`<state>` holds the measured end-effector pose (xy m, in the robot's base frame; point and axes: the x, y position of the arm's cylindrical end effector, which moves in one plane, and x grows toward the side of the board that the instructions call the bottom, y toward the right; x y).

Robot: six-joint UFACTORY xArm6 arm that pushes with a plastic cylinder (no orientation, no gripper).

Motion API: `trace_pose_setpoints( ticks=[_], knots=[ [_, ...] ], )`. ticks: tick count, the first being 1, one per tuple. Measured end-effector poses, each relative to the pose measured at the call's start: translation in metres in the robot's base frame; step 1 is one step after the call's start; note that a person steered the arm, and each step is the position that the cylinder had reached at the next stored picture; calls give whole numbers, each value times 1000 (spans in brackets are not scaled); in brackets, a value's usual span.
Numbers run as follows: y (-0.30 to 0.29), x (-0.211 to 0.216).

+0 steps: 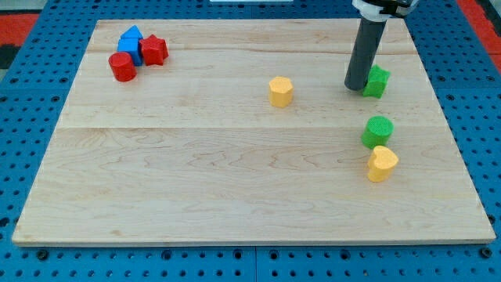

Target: Push the yellow hexagon closer to the green circle

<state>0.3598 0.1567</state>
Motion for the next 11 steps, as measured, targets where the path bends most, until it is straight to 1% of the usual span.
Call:
trace_pose_setpoints(
  ticks=[1,2,3,4,5,6,9,10,11],
  knots=[
    [-62,21],
    [-103,60],
    [-160,77],
    [-194,37],
    [-194,5],
    [-155,5],
    [-67,14],
    [-92,17],
    [-105,21]
  ],
)
